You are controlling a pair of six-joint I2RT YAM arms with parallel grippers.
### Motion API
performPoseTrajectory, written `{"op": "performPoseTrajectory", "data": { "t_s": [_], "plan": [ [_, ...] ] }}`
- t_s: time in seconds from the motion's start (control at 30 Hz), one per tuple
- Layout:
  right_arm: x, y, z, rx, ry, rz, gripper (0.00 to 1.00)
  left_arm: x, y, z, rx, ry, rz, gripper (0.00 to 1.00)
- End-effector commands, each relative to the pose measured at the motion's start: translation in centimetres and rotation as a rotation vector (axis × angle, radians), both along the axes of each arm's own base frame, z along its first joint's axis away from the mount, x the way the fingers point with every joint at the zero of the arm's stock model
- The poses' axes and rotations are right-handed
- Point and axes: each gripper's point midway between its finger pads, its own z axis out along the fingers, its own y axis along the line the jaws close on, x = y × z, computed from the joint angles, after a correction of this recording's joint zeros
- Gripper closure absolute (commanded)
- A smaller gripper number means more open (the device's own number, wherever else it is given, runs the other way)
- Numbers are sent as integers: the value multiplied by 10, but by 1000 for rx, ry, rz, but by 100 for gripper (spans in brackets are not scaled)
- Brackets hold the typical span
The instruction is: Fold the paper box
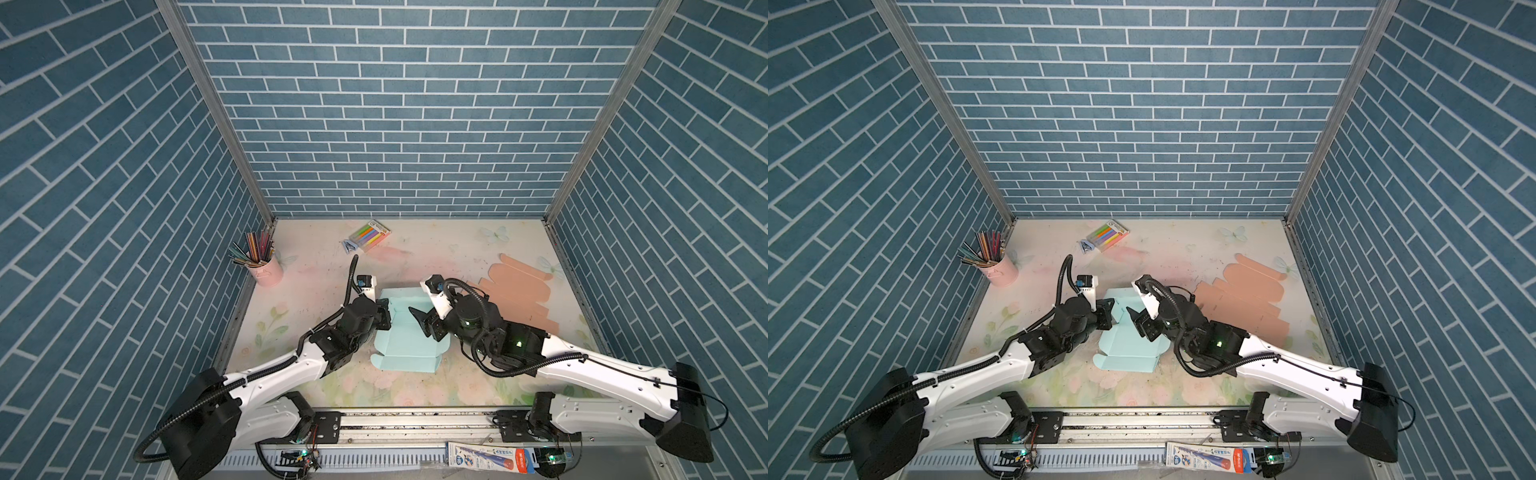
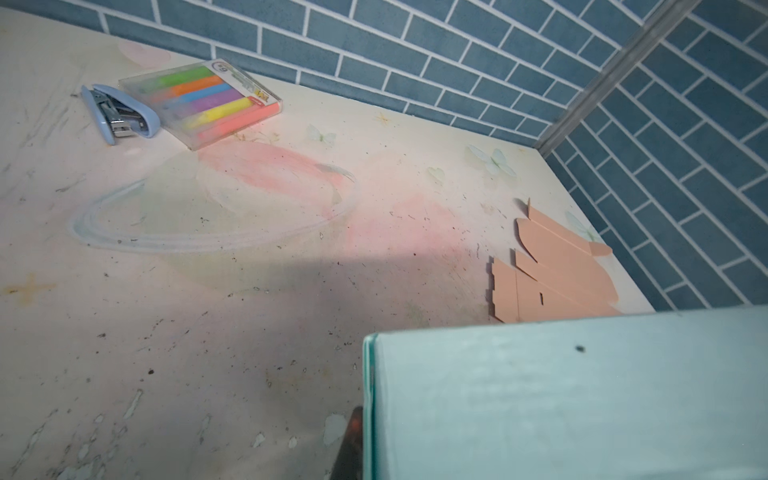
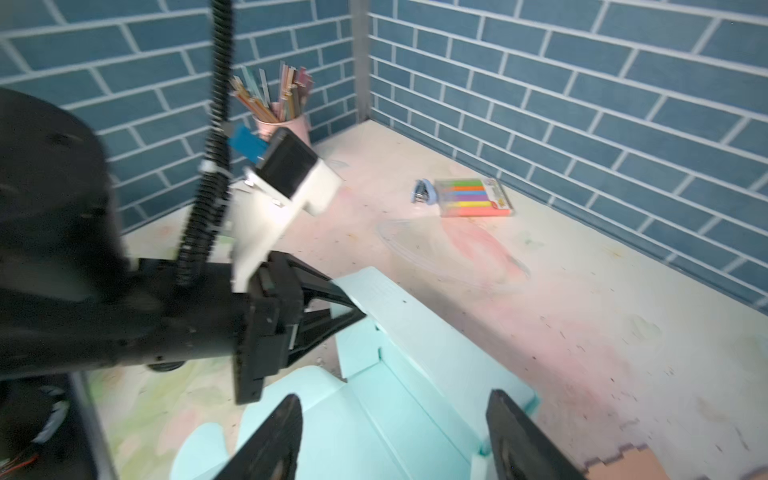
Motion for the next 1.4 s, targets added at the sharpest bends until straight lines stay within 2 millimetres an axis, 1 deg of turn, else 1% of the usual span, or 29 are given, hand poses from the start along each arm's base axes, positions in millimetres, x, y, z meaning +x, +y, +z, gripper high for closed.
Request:
{"op": "performPoseTrajectory", "data": {
  "t_s": [0.0,0.03,0.1,0.17,0.23,0.33,0.43,0.53,0.63,0.77,0.9,0.97,1.13,1.37],
  "plan": [
    [-10,2,45,175,-5,159,27,-11,-12,23,15,-163,-142,100],
    [-3,-3,49,210,34,150,27,-15,-13,25,21,-187,-166,100],
    [21,-16,49,265,145,124,27,-22,-16,27,45,-225,-219,98],
    [37,-20,36,286,263,147,27,-26,-19,23,74,-231,-253,98],
    [42,-14,18,273,348,191,27,-29,-20,16,104,-229,-275,98],
    [34,6,-5,291,453,305,28,-31,-22,6,137,-225,-299,97],
    [30,18,-26,314,548,360,29,-33,-26,-5,168,-220,-317,96],
    [36,20,-55,293,609,322,29,-35,-29,-18,183,-212,-324,96],
    [34,25,-81,265,686,330,29,-34,-32,-29,183,-202,-325,95],
    [27,31,-105,285,792,354,30,-35,-35,-43,209,-185,-330,95],
    [23,34,-130,258,865,333,31,-35,-36,-50,205,-178,-327,95],
    [21,36,-137,258,892,338,32,-34,-35,-54,202,-173,-319,95],
    [14,42,-140,265,929,365,33,-34,-30,-65,207,-155,-295,95],
    [-13,47,-150,245,999,407,42,-28,-21,-72,204,-148,-225,95]
  ]
}}
